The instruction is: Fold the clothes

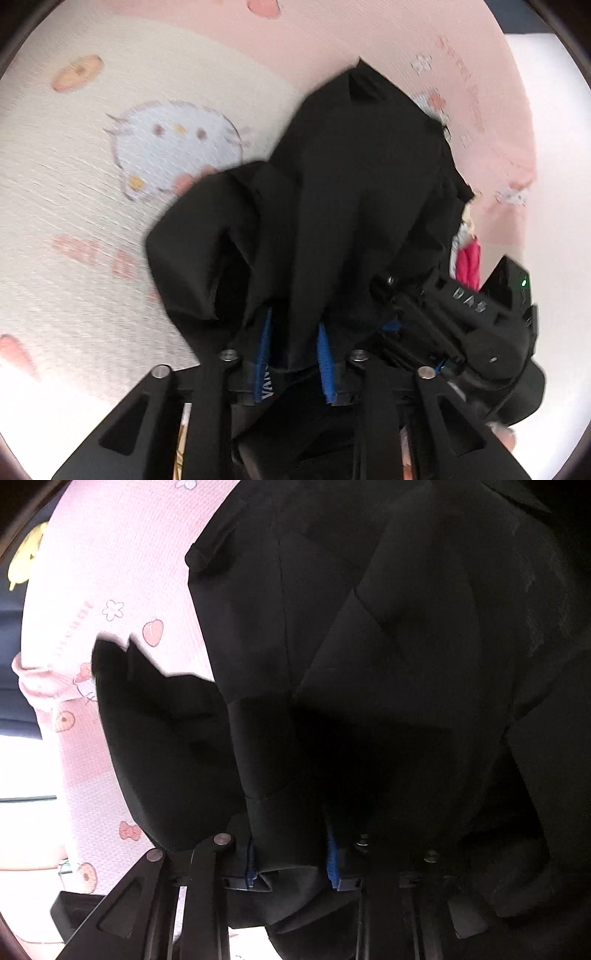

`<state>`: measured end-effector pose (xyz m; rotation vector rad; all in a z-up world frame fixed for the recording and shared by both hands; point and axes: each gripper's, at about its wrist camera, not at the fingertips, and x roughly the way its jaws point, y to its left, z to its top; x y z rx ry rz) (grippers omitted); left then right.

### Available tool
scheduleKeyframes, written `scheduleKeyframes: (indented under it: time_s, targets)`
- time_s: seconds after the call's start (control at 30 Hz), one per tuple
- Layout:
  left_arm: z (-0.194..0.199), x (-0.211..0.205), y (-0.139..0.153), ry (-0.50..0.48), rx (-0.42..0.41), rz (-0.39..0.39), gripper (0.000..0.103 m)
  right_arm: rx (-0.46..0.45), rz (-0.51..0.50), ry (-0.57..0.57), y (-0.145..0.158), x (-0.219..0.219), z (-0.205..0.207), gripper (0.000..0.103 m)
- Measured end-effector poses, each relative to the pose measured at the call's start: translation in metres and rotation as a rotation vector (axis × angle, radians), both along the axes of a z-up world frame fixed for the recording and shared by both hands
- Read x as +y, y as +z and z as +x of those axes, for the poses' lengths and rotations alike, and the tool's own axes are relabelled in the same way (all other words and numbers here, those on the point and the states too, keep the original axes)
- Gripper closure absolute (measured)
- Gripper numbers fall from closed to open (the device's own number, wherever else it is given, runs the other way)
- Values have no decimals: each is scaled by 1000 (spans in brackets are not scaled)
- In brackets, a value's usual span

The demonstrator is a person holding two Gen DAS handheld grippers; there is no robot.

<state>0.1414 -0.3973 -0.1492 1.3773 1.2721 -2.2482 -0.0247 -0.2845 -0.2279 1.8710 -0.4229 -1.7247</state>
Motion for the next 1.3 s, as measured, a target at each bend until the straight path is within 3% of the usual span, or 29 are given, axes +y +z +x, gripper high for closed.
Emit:
scheduleKeyframes:
  time_s: [0.07, 0.13, 0.17, 0.23, 0.43, 0.57, 0.7, 0.87, 0.97, 1.2, 1.3]
  targets:
    - [1, -3, 11, 6, -4, -32, 63, -5, -7, 3, -3, 2, 1, 77]
    - [2, -5, 22, 13, -8, -63, 39, -16, -25, -8, -6, 7, 0, 78]
    - [2, -6, 27, 16, -10, -79, 38, -26, -34, -10, -7, 10, 0, 77]
    - [-1, -9, 35, 13, -20, -106, 38, -44, -51, -15, -10, 15, -2, 77]
    - [-48, -14, 36, -111, -103, -122, 38, -31, -63, 22, -10, 18, -1, 77]
    - [-78, -3, 39, -213, -93, -92, 38, -40, -88, 48, -12, 22, -2, 77]
    - [-102, -5, 33, -247, -125, -135, 38, -58, -124, 60, -17, 28, -3, 77]
    - [-113, -6, 19, -241, -188, -50, 38, -61, -131, 65, -20, 34, -3, 77]
    - [-119, 3, 28, -298, -222, -148, 37, -42, -120, 82, -18, 33, -1, 77]
    - [-118, -6, 11, -287, -327, -238, 37, -46, -135, 65, -17, 41, 2, 77]
    - [-106, -18, 0, -244, -317, -218, 38, -60, -156, 44, -19, 47, 3, 76]
